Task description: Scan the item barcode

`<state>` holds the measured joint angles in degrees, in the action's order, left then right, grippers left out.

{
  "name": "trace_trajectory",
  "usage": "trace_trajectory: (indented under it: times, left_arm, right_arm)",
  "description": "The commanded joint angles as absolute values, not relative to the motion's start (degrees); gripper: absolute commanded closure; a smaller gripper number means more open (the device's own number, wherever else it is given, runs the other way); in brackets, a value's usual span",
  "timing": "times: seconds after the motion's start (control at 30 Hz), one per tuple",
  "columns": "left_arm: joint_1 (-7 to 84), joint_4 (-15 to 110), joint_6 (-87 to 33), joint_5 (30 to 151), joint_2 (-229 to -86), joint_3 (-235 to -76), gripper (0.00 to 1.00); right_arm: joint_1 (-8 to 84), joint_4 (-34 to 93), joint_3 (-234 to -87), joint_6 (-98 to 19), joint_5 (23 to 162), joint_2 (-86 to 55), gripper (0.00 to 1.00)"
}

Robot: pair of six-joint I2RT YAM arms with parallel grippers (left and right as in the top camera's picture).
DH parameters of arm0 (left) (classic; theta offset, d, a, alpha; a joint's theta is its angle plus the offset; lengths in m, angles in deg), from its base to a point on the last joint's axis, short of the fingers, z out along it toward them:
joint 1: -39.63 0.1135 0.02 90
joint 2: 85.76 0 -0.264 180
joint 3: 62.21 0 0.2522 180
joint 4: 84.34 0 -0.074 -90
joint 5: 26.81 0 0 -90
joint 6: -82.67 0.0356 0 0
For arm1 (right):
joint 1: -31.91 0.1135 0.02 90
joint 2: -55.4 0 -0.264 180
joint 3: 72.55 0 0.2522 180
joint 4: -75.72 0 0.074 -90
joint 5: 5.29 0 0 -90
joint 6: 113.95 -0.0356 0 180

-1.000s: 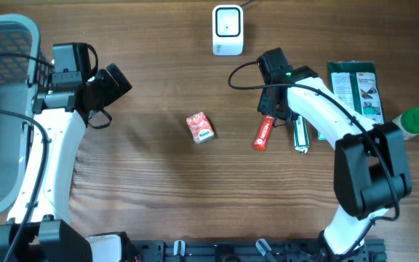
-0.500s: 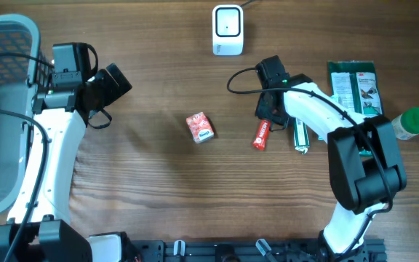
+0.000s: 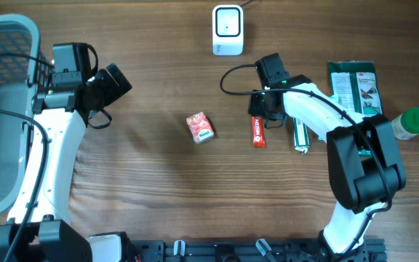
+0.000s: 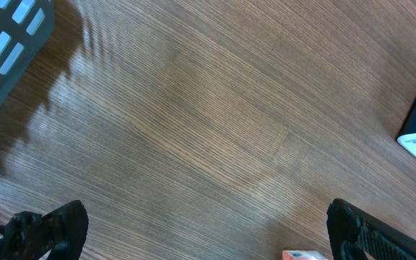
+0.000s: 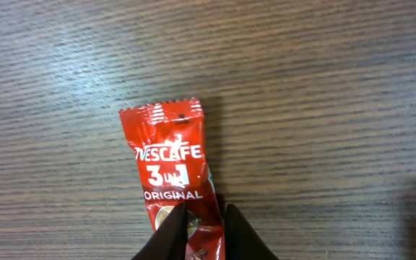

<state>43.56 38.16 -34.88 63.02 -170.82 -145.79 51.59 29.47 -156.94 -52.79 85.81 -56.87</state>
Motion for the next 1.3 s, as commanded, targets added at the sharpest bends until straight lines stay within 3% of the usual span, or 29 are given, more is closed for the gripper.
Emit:
trace_trajectory:
  times: [0.0, 0.23, 0.4, 0.77, 1.27]
  left_arm:
    - [43.78, 38.11, -34.8, 62.43, -170.3, -146.27, 0.0]
    - [43.78, 38.11, -34.8, 62.43, -170.3, -146.27, 0.0]
    - [43.78, 38.11, -34.8, 62.43, -170.3, -146.27, 0.0]
    - [43.78, 38.11, -34.82, 62.43, -170.3, -146.27, 0.0]
    - [43.78, 38.11, -34.82, 62.43, -170.3, -146.27, 0.0]
  right_arm:
    - [51.92, 28.84, -160.65, -49.64, 86.77, -54.84, 0.75]
    - [51.92, 18.78, -165.92, -45.95, 87.43, -45.31, 0.61]
    - [52.21, 8.25, -163.8, -46.61, 87.45, -45.0, 0.61]
    - [55.16, 20.22, -149.9, -46.58, 89.72, -46.62, 0.66]
    - [56.27, 22.04, -148.81, -47.06, 87.32, -46.62, 0.69]
